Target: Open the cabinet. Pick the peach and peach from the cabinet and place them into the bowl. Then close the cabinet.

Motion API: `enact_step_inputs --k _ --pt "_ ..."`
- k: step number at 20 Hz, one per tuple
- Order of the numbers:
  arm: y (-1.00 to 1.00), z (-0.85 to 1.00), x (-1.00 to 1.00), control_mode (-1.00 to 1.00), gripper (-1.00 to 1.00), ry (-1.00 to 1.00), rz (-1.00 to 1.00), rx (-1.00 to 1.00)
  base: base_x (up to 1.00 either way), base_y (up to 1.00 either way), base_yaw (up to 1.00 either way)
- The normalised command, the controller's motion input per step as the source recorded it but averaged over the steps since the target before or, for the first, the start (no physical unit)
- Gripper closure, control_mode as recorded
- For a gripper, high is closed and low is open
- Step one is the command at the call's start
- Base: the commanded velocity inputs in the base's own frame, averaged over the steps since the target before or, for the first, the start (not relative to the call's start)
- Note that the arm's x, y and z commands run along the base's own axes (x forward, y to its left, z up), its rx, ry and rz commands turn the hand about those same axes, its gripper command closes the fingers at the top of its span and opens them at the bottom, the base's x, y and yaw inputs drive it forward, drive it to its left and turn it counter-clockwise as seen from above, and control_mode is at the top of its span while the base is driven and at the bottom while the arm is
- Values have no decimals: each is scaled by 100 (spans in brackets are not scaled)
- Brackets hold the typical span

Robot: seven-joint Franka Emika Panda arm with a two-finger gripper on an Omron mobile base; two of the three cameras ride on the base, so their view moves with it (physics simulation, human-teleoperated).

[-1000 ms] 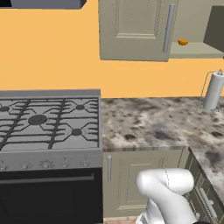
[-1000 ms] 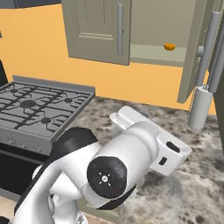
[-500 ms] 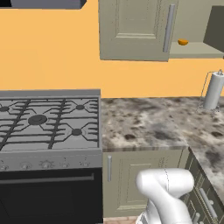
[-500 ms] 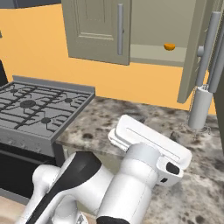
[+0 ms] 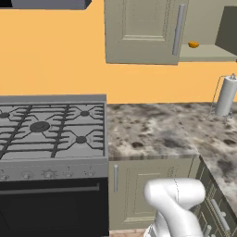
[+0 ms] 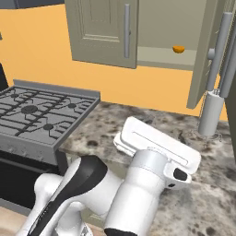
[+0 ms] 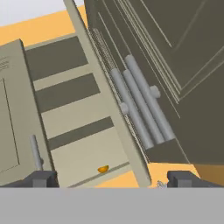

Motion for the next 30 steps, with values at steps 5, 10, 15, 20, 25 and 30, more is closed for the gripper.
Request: enact_step_inputs --k 5,10,15,20,25,30 --pt "1 20 4 -100 -100 -9 14 -1 0 0 0" --pt "30 13 1 -100 -100 0 17 -9 0 0 0" --pt "14 7 20 -100 -100 1 7 -5 0 0 0" --pt "0 7 48 -100 -100 5 1 0 0 0 0" --pt "-3 9 50 -100 -100 10 5 0 0 0 0" --pt "-28 16 25 -100 -100 6 4 2 0 0 0"
